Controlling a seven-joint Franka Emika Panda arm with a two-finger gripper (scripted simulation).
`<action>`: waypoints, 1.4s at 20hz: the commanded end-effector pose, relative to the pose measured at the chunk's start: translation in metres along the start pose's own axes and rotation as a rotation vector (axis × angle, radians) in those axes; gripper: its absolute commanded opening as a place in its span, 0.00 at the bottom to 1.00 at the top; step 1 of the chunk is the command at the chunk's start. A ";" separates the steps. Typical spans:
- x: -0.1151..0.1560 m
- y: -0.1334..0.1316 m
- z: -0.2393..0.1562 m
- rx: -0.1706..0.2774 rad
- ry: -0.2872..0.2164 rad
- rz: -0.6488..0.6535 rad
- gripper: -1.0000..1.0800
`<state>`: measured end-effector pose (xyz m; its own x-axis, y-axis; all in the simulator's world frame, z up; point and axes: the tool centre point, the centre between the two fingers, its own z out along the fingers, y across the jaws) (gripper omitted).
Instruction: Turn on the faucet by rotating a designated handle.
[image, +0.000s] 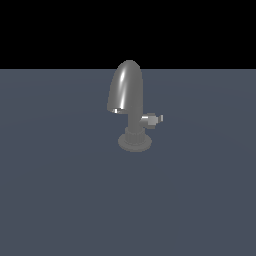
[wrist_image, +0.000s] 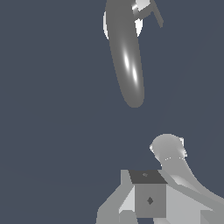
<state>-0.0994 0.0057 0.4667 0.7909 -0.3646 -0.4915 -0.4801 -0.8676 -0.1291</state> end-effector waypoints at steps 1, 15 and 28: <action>0.014 -0.003 -0.001 0.024 -0.045 0.045 0.00; 0.101 -0.007 0.004 0.171 -0.311 0.310 0.00; 0.182 0.010 0.032 0.323 -0.583 0.581 0.00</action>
<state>0.0232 -0.0548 0.3565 0.1521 -0.4223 -0.8936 -0.8881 -0.4552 0.0640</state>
